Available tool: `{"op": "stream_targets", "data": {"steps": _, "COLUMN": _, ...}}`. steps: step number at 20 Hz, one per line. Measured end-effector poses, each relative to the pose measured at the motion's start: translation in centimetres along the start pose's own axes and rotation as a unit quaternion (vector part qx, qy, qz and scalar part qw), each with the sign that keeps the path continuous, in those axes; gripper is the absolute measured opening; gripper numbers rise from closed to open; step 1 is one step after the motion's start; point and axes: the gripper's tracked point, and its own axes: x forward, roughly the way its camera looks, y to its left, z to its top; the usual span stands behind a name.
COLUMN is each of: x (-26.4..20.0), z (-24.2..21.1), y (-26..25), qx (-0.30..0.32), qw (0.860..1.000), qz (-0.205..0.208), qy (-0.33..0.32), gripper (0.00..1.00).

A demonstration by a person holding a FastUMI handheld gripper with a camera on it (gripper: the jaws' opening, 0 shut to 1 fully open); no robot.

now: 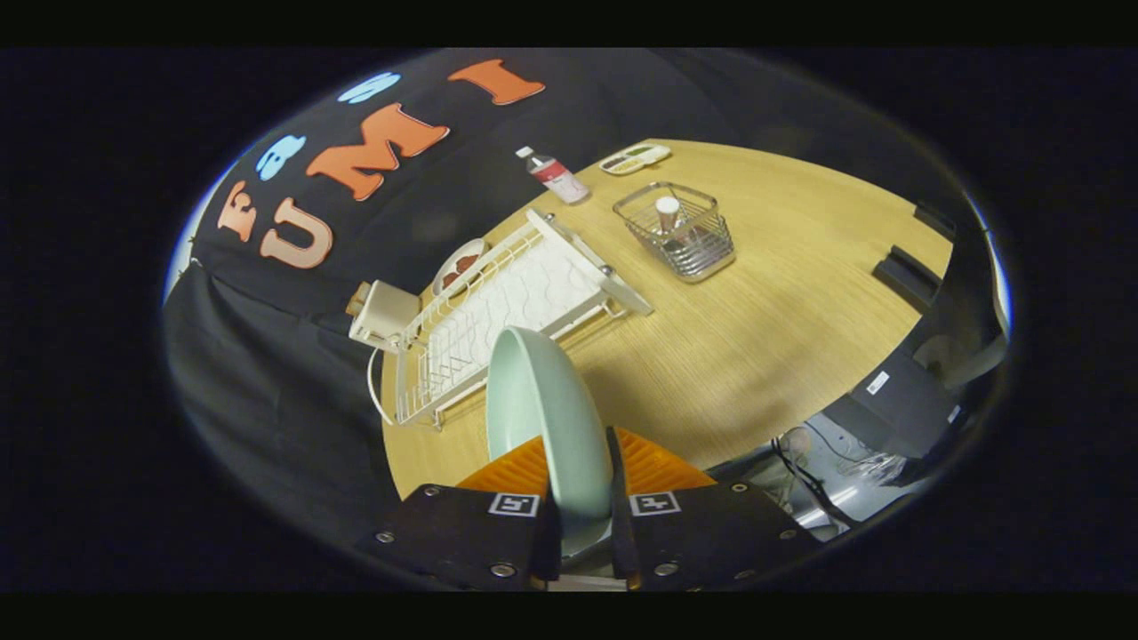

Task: Take the plate from the dish rack, then take the spoon from the basket and place it into the plate.

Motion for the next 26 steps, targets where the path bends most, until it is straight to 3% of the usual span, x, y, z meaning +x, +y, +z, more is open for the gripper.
{"op": "stream_targets", "data": {"steps": 6, "x": 2.9, "z": -2.1, "y": -0.4, "qx": 0.013, "qw": 0.999, "qz": 0.008, "qy": 0.030, "gripper": 0.23}}
{"op": "stream_targets", "data": {"steps": 14, "x": 6.1, "z": -2.0, "y": 0.5, "qx": 0.050, "qw": 0.998, "qz": 0.040, "qy": 0.013, "gripper": 0.24}}
{"op": "stream_targets", "data": {"steps": 19, "x": 6.8, "z": -2.8, "y": -0.5, "qx": 0.054, "qw": 0.998, "qz": 0.018, "qy": 0.021, "gripper": 0.25}}
{"op": "stream_targets", "data": {"steps": 20, "x": 6.6, "z": -2.7, "y": -1.1, "qx": 0.039, "qw": 0.999, "qz": 0.006, "qy": 0.019, "gripper": 0.37}}
{"op": "stream_targets", "data": {"steps": 21, "x": 6.4, "z": -2.5, "y": -1.4, "qx": 0.022, "qw": 1.000, "qz": -0.002, "qy": 0.015, "gripper": 0.42}}
{"op": "stream_targets", "data": {"steps": 22, "x": 6.0, "z": -2.2, "y": -1.8, "qx": 0.006, "qw": 1.000, "qz": -0.006, "qy": 0.011, "gripper": 0.57}}
{"op": "stream_targets", "data": {"steps": 24, "x": 5.2, "z": -1.3, "y": -2.7, "qx": -0.015, "qw": 1.000, "qz": -0.022, "qy": -0.002, "gripper": 0.76}}
{"op": "stream_targets", "data": {"steps": 26, "x": 4.3, "z": 0.1, "y": -4.1, "qx": -0.033, "qw": 0.998, "qz": -0.047, "qy": -0.020, "gripper": 0.92}}
